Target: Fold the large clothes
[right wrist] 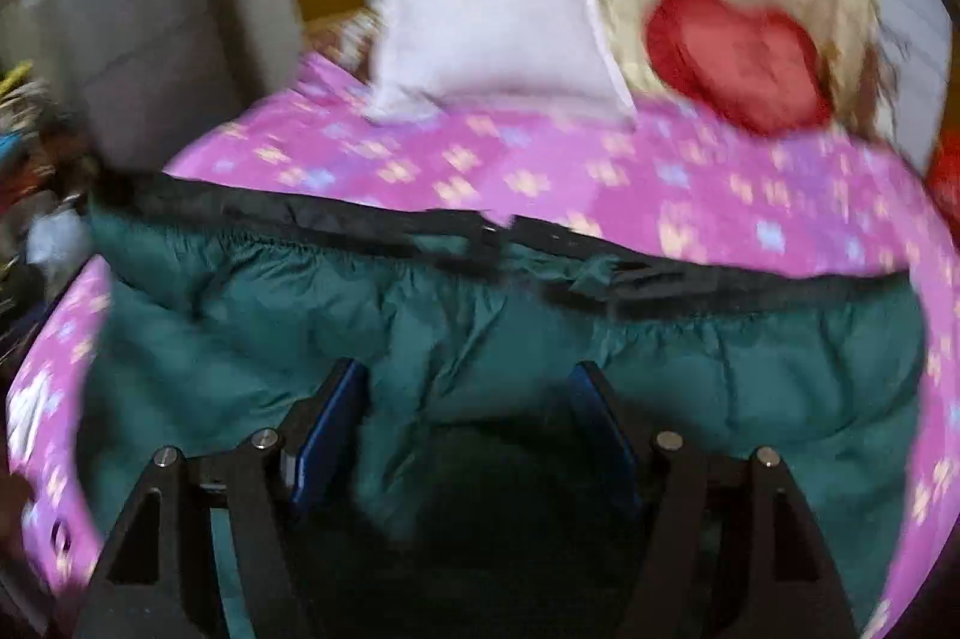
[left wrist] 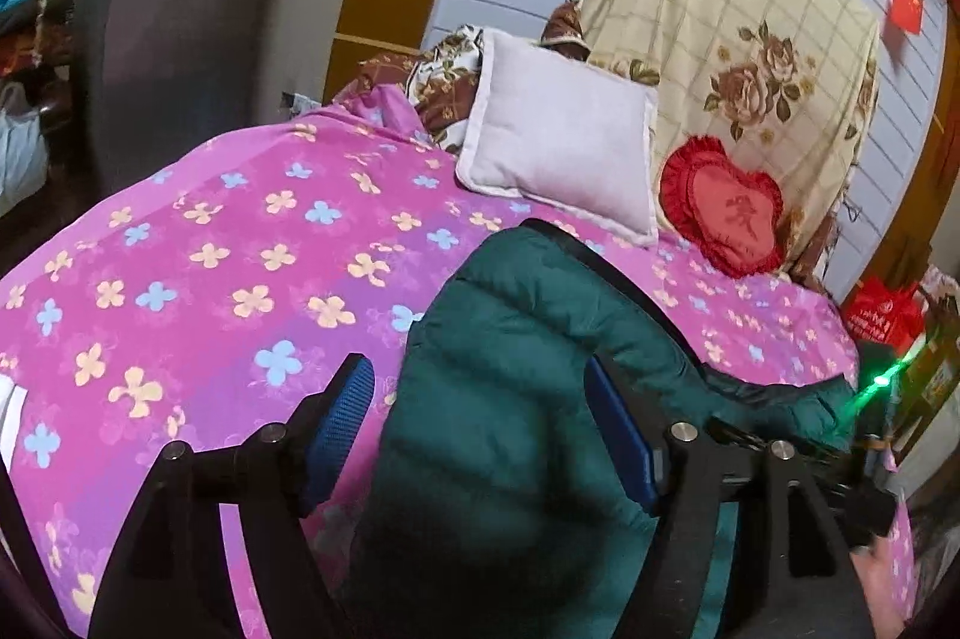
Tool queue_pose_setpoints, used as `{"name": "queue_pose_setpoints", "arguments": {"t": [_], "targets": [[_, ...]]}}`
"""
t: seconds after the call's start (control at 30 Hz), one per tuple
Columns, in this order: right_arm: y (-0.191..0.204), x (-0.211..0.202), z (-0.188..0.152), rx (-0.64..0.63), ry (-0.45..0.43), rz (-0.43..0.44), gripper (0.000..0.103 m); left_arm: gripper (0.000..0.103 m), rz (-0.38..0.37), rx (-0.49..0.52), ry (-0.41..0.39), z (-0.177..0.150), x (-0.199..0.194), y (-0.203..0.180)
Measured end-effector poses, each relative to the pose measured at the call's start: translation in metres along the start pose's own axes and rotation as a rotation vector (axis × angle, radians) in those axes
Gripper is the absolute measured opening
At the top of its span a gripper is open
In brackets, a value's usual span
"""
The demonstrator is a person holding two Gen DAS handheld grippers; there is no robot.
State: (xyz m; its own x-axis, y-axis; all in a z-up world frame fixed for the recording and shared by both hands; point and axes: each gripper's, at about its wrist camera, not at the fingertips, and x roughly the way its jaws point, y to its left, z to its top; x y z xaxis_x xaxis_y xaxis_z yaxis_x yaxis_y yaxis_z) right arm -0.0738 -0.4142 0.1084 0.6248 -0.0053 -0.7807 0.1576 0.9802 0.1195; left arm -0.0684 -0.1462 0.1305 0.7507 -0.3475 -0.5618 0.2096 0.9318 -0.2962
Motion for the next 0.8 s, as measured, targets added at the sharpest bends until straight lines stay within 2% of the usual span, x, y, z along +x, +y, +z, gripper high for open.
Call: {"name": "queue_pose_setpoints", "arguments": {"t": [0.07,0.17,0.27,0.33,0.43,0.5,0.57,0.67,0.73,0.8], "targets": [[-0.009,0.021,-0.003,0.051,0.017,-0.005,0.075,0.054,0.002,0.005,0.001,0.0,0.006,-0.002],[-0.013,0.03,-0.006,0.057,0.019,-0.008,0.076,0.054,0.037,0.049,0.043,-0.001,0.025,-0.012],[-0.015,0.015,-0.002,0.058,0.026,0.018,0.076,0.054,0.072,0.053,0.102,-0.006,0.045,-0.014],[-0.023,-0.009,0.003,0.051,-0.024,0.036,0.076,0.054,0.097,0.062,0.13,-0.01,0.055,-0.015],[-0.039,-0.032,0.01,0.016,-0.075,-0.064,0.077,0.054,0.122,0.06,0.173,-0.013,0.069,-0.013],[-0.058,-0.034,0.013,0.004,-0.064,-0.166,0.077,0.055,0.128,0.048,0.192,-0.014,0.075,-0.01],[-0.079,-0.031,0.013,0.024,-0.045,-0.226,0.077,0.055,0.13,0.051,0.208,-0.016,0.081,-0.009],[-0.115,-0.011,0.003,0.105,0.024,-0.24,0.077,0.059,0.126,0.063,0.216,-0.02,0.088,-0.009],[-0.13,0.005,-0.008,0.17,0.058,-0.191,0.078,0.061,0.129,0.071,0.219,-0.021,0.091,-0.009],[-0.133,0.009,-0.013,0.18,0.033,-0.186,0.078,0.061,0.133,0.077,0.22,-0.021,0.092,-0.01]]}}
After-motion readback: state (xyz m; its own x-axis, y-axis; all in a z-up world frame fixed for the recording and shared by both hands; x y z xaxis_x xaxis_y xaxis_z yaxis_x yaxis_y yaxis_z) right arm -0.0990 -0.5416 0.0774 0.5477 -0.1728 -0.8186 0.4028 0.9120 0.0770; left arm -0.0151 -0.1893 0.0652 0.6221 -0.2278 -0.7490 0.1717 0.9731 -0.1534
